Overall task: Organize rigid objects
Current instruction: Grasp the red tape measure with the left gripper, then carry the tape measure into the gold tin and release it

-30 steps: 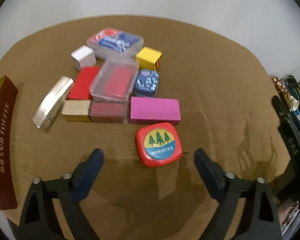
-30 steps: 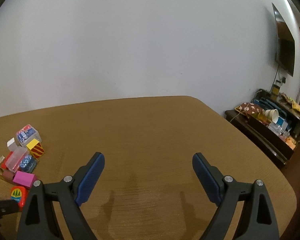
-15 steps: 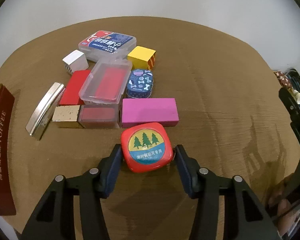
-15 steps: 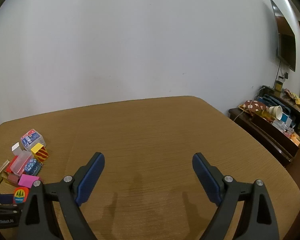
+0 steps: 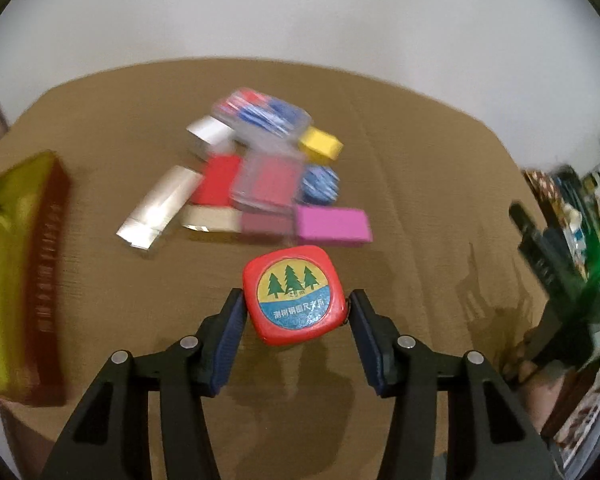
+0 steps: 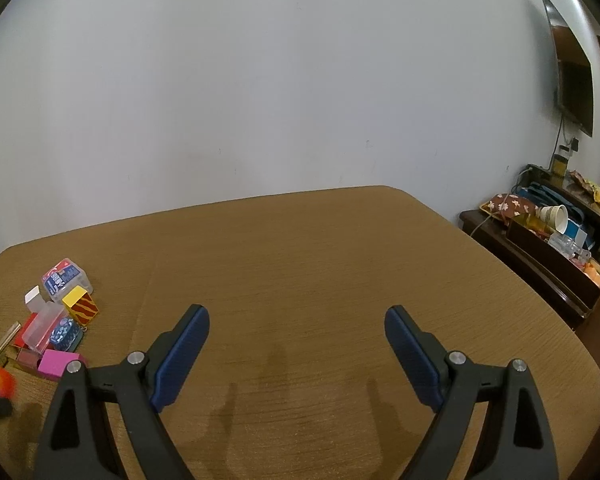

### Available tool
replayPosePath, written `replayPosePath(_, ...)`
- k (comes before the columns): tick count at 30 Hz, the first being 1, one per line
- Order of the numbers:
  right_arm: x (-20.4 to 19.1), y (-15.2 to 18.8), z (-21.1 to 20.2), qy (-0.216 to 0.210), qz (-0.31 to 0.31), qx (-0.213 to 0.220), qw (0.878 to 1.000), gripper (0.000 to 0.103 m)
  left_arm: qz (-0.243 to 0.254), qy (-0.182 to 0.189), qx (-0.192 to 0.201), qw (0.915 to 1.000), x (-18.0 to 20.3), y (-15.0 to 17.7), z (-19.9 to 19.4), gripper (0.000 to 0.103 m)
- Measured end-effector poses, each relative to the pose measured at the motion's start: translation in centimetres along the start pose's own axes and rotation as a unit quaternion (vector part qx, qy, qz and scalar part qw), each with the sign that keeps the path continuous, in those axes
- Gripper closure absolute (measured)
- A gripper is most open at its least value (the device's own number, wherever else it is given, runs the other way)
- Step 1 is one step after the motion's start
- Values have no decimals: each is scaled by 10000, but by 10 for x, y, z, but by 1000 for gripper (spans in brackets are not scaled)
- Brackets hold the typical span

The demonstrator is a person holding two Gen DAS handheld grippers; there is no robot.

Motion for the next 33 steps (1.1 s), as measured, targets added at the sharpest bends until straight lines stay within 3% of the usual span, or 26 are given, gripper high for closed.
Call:
replayPosePath(4, 0, -1, 2, -7, 4, -86, 10000, 11, -229, -442, 258, 9984, -36, -15, -49, 55)
replayPosePath(8, -1, -1, 4, 0, -23, -146, 9999, 11, -387, -1192, 194, 9919, -113, -34, -70, 55)
replayPosePath(14, -1, 0, 4, 39, -62, -186, 9998, 11, -495, -1926, -184, 9799, -218, -63, -35, 55)
replayPosePath(16, -3, -1, 5, 50, -87, -223, 9997, 11, -582, -1967, -248, 9784, -248, -71, -19, 55)
replayPosePath(22, -3, 0, 6, 103, -148, -303, 9994, 11, -501, -2065, -452, 9761, -274, -80, 23, 55)
replayPosePath(28, -5, 0, 9, 170, -215, -370, 9989, 11, -470, -2311, -452, 9707, -289, -80, 40, 53)
replayPosePath(33, -6, 1, 11, 198, -255, -423, 9986, 11, -233, -2637, -411, 9635, -276, -77, 39, 50)
Point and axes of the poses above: each gripper's, at about its wrist camera, not at the fingertips, and z roughly the way its jaws point, x to its right, y to its underside, the point moved 4 cm from there along z, roughly the way its jaws point, and after that the axes turned 6 degrees about -x, right-handed, at the moved point
